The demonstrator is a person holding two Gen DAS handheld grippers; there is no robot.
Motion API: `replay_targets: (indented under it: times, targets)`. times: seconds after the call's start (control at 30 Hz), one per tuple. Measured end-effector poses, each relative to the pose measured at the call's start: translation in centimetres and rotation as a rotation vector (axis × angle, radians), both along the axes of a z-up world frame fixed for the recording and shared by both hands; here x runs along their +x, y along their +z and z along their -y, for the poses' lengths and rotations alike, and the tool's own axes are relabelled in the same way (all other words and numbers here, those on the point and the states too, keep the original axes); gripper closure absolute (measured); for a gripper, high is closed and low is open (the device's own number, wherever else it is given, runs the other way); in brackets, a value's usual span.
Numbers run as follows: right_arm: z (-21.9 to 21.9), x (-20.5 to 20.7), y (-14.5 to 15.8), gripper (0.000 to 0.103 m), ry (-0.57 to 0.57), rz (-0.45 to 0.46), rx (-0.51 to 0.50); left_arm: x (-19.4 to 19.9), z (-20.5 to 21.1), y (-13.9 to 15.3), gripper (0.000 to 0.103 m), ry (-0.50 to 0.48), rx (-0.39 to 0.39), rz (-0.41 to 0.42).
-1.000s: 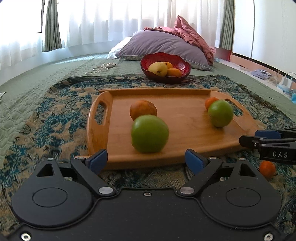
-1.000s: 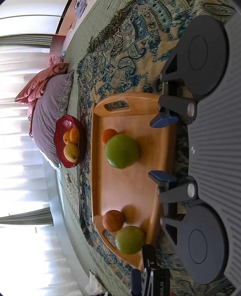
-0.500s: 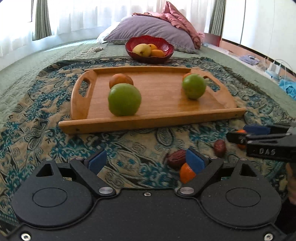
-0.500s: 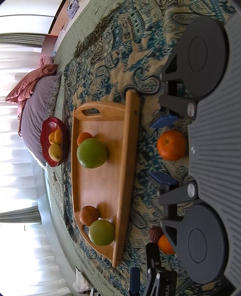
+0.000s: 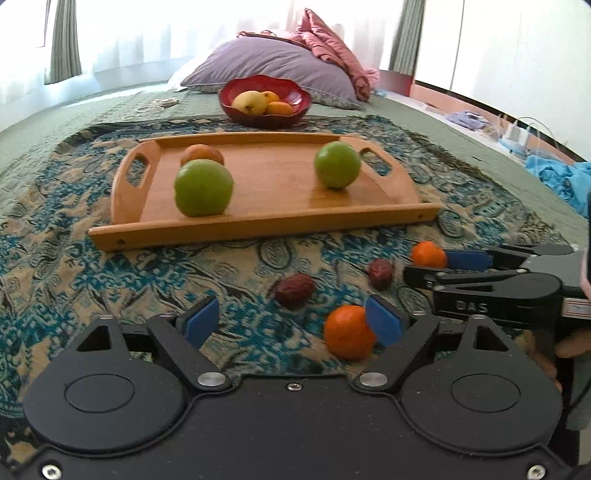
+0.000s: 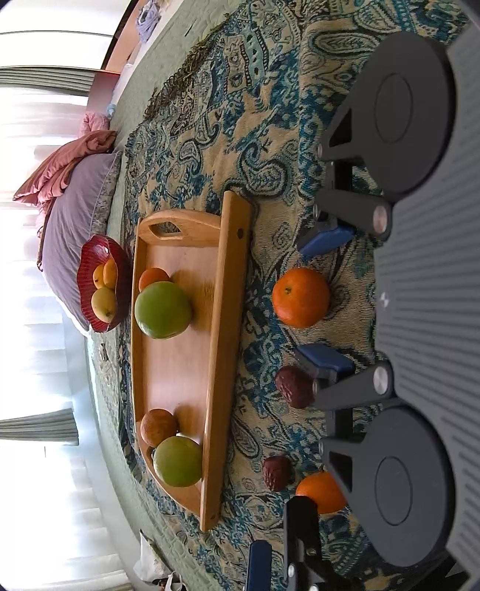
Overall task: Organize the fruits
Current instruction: 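Withdraw both tools from the tray toward the remaining tangerines, then close the left tool on a tangerine while the right tool grasps another tangerine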
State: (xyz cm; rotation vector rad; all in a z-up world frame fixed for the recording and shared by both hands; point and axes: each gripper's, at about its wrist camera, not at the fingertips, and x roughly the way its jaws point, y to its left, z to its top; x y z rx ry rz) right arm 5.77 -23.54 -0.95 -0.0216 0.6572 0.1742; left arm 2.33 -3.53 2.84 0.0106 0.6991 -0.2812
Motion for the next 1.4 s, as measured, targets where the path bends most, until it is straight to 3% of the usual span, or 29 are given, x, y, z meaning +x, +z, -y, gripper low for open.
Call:
replay_targets:
  times: [0.27,0.4,0.83,1.4]
  targets:
    - [0.2,-0.4,-0.2,0.033,0.003,0.015,0.011,-0.8,1.3,-0.7,0.036,-0.062,-0.039,-0.029]
    - [0.3,-0.6,-0.2,0.033,0.016,0.022,0.021,-1.3,2.2,-0.9,0.05,-0.095,-0.044,-0.044]
    - [0.9,-0.9,-0.2,0.053,0.011,0.046,0.053,-1.3,3.8,-1.6,0.068,-0.102,-0.044,-0.059]
    - [0.7,-0.9,-0.3,0.056,-0.001,0.058,0.053,-0.7,3.8,-1.7,0.07,-0.08,-0.066,-0.051]
